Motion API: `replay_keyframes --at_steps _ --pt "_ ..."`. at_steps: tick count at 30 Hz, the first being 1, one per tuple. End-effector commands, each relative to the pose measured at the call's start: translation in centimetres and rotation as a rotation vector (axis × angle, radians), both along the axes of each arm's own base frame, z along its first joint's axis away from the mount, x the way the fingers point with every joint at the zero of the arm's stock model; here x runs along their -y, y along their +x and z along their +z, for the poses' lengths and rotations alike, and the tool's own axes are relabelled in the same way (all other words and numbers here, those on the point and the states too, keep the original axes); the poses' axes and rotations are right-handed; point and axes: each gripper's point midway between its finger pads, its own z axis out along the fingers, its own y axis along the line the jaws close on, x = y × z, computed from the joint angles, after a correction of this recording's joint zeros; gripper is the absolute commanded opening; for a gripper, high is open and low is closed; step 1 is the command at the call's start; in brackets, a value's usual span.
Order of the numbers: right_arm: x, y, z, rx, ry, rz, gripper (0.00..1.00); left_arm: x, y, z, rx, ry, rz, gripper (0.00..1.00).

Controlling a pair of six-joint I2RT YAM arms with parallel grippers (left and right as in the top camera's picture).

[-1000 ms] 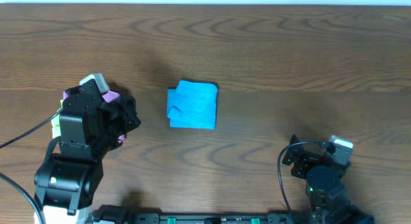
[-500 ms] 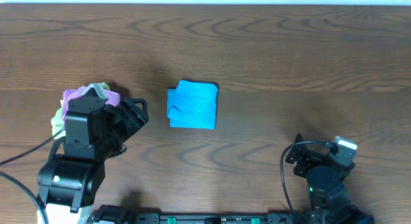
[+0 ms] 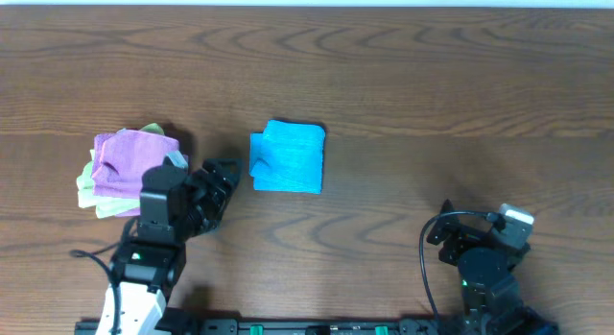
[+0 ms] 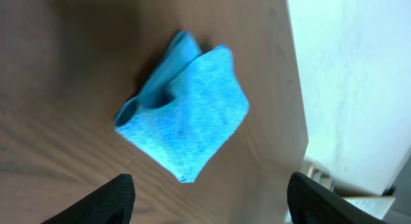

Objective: Fold the cloth
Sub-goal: 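Grasp the near edge of the folded blue cloth with the left gripper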

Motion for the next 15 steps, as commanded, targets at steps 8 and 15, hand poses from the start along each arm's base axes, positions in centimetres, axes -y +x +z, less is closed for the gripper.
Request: replay_keyframes --at_steps 8,15 --pt "0.4 -0.1 0.0 0.008 0.001 -0.024 0.99 2.1 0.1 -3.8 -0.093 -0.062 0.05 0.91" --pt "0.4 -0.1 0.0 0.008 0.001 -0.024 0.99 4.0 0.3 -6.8 -0.186 -0.069 0.057 0.95"
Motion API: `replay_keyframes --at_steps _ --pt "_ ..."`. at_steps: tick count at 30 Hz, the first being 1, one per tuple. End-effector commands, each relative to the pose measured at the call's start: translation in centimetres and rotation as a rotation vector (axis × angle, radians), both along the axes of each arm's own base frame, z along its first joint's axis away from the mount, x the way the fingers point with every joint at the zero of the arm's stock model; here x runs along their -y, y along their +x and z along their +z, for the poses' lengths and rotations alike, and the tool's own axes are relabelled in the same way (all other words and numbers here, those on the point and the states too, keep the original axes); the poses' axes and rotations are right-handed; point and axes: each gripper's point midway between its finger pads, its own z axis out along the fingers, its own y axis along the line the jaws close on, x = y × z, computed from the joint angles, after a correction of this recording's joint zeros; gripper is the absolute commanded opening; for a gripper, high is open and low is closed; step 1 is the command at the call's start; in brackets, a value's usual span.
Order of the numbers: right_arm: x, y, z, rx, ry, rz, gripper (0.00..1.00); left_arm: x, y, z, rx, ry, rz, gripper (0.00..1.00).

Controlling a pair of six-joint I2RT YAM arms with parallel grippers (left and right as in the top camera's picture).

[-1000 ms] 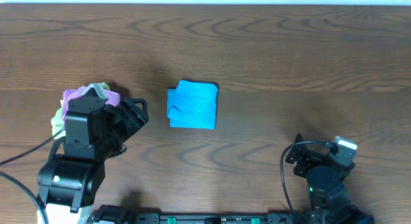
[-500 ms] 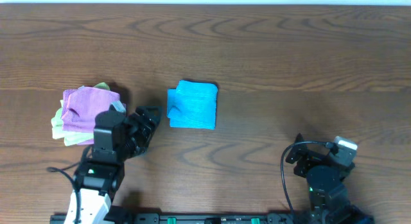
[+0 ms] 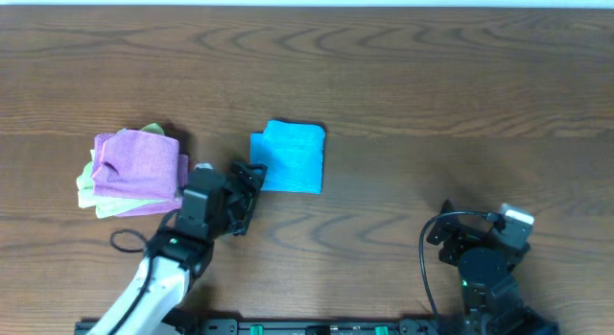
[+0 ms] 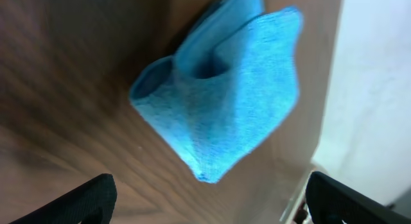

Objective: Fold the cloth
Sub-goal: 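Grasp the near edge of the folded blue cloth with the left gripper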

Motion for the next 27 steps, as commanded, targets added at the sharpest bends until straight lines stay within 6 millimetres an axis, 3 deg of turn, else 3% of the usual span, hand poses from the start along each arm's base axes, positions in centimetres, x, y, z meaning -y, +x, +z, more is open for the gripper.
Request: replay_keyframes --at_steps 1,8,27 --pt "0.4 -0.1 0.0 0.008 0.001 -0.024 0.99 0.0 0.2 -1.5 -0.055 0.0 0.041 0.95" --pt "0.4 -0.1 0.0 0.008 0.001 -0.024 0.99 0.6 1.7 -2.7 -0.035 -0.009 0.042 0.95" --pt "0.4 -0.1 0.0 0.008 0.001 -0.024 0.99 1.1 2.9 -6.4 -0.073 -0.007 0.055 0.95"
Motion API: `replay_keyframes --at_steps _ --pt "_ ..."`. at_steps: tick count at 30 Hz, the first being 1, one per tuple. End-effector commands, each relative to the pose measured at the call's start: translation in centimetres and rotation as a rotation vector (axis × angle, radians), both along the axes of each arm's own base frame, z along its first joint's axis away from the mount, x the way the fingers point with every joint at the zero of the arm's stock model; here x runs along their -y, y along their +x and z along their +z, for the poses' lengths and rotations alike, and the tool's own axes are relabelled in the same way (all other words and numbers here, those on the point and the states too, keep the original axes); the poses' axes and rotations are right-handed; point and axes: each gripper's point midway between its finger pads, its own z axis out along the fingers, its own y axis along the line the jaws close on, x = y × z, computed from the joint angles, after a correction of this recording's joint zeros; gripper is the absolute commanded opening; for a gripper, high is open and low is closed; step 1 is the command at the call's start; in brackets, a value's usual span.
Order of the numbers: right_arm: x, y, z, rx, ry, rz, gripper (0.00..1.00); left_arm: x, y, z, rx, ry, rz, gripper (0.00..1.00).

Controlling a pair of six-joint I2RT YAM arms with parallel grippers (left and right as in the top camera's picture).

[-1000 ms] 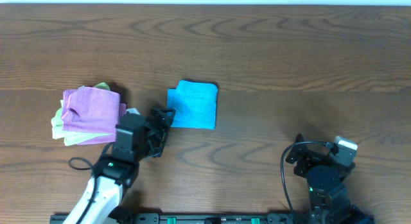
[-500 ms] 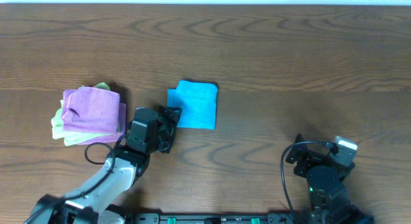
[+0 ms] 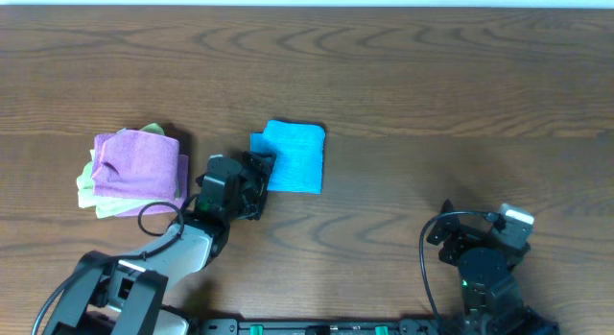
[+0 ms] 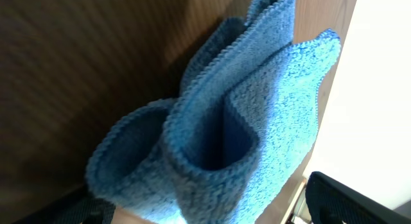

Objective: Fold the cloth
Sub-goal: 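Grasp the near edge of the folded blue cloth with the left gripper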

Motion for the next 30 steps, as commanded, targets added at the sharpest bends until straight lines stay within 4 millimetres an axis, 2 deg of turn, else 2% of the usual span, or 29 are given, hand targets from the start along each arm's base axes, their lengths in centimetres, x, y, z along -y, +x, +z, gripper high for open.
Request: replay_keyframes --at_steps 1,8,10,12,16,19,21,25,30 --pt "0.4 -0.1 0.0 0.007 0.0 -0.024 0.99 -0.6 -1.2 -2.7 -0.081 0.044 0.009 0.95" --pt "0.4 -0.1 0.0 0.007 0.0 -0.024 0.99 -0.9 -1.5 -4.0 -0.116 0.067 0.017 0.96" --pt "0.4 -0.1 0.0 0.007 0.0 -0.024 0.99 -1.0 -1.7 -4.3 -0.123 0.074 0.017 1.0" --pt "0.4 -0.1 0.0 0.007 0.001 -0.024 0.99 -0.9 -1.8 -4.5 -0.128 0.084 0.015 1.0" --pt "0.4 -0.1 0.0 0.007 0.0 -0.024 0.99 -0.5 -2.1 -4.9 -0.132 0.101 0.005 0.79" --pt "0.4 -0.1 0.0 0.007 0.0 -0.024 0.99 -0.2 -2.6 -5.5 -0.147 0.113 -0.009 0.75" --pt "0.4 -0.1 0.0 0.007 0.001 -0.024 0.99 0.0 -3.0 -6.0 -0.162 0.12 -0.019 0.68" --pt "0.4 -0.1 0.0 0.007 0.001 -0.024 0.99 0.0 -3.3 -6.7 -0.164 0.151 -0.05 0.44" --pt "0.4 -0.1 0.0 0.007 0.0 -0.024 0.99 0.0 -3.3 -6.7 -0.146 0.175 -0.082 0.27"
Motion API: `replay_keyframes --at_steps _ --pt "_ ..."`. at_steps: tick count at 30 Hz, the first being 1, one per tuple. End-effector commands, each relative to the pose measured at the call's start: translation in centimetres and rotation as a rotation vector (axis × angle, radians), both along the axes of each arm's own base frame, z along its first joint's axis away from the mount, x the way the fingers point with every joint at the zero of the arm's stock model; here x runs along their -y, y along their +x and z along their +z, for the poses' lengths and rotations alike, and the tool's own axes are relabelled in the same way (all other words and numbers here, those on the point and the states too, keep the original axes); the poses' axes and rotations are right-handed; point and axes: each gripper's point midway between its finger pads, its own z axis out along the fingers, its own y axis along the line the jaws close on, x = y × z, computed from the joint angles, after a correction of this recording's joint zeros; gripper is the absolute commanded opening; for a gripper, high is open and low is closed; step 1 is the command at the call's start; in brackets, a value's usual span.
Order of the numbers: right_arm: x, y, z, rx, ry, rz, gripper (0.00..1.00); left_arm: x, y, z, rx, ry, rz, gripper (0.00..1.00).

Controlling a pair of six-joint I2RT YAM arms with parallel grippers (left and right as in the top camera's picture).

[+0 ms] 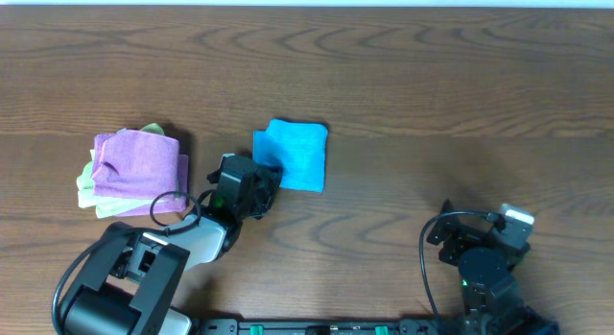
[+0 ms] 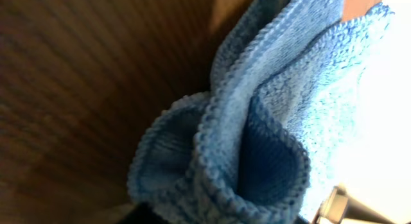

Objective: Fold the cloth
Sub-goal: 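Grasp the near edge of the folded blue cloth with the left gripper, then lift the blue cloth and carry it left onto the cloth stack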

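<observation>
The blue cloth (image 1: 293, 155) lies folded into a small square on the wooden table (image 1: 432, 85), left of centre. My left gripper (image 1: 261, 177) is low at the cloth's near-left corner. In the left wrist view the cloth's stacked, looped edges (image 2: 257, 128) fill the frame right at the jaws. Only a dark fingertip (image 2: 138, 214) shows at the bottom edge, and the fingers look spread with the fold between them. My right gripper (image 1: 449, 237) rests at the table's near right, far from the cloth.
A stack of folded cloths, purple (image 1: 139, 162) on top of light green (image 1: 86, 189), sits just left of my left arm. The right arm's cable loops beside its base at the near edge.
My left gripper has moved closer into the cloth's near-left corner, and the folds now fill the wrist view. The cloth has shifted slightly right. The right arm is unchanged.
My left gripper stood open near the purple stack, with the folded blue cloth well ahead of it. At each later moment it was closer to the cloth's near-left corner. Now the corner's layers sit between its fingers.
</observation>
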Motion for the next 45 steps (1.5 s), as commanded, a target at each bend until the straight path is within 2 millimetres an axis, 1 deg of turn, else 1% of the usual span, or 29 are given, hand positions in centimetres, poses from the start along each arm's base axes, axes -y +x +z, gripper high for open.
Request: replay_keyframes --at_steps 1,3,4,8,12,14,17,22,29,32,37,41,45 --pt "0.4 -0.1 0.0 0.008 0.001 -0.024 0.99 -1.6 -3.2 -4.2 -0.118 0.105 -0.027 0.23" --pt "0.4 -0.1 0.0 0.008 0.001 -0.024 0.99 -1.5 -3.0 -4.0 -0.097 0.121 -0.052 0.13" --pt "0.4 -0.1 0.0 0.008 0.001 -0.024 0.99 -1.5 -3.0 -4.0 -0.085 0.13 -0.067 0.06" --pt "0.4 -0.1 0.0 0.008 0.001 -0.024 0.99 -1.1 -2.8 -3.7 -0.038 0.155 -0.137 0.06" --pt "0.4 -0.1 0.0 0.008 0.001 -0.024 0.99 0.2 -2.3 -2.5 0.034 0.135 -0.229 0.06" --pt "0.4 -0.1 0.0 0.008 0.001 -0.024 0.99 1.0 -1.9 -1.6 0.072 0.125 -0.272 0.06" --pt "0.4 -0.1 0.0 0.008 0.001 -0.024 0.99 2.1 -0.9 0.5 0.139 0.12 -0.334 0.06" --pt "0.4 -0.1 0.0 0.008 0.001 -0.024 0.99 2.3 -0.3 3.6 0.181 0.178 -0.395 0.06" --pt "0.4 -0.1 0.0 0.008 0.001 -0.024 0.99 1.2 -0.5 7.3 0.19 0.295 -0.443 0.06" --pt "0.4 -0.1 0.0 0.008 0.001 -0.024 0.99 0.6 -0.6 8.5 0.188 0.334 -0.45 0.06" --pt "0.4 -0.1 0.0 0.008 0.001 -0.024 0.99 -1.4 0.0 11.6 0.206 0.395 -0.432 0.06" --pt "0.4 -0.1 0.0 0.008 0.001 -0.024 0.99 -3.6 0.4 13.3 0.203 0.427 -0.397 0.06" --pt "0.4 -0.1 0.0 0.008 0.001 -0.024 0.99 -5.8 0.6 14.4 0.198 0.451 -0.361 0.06"
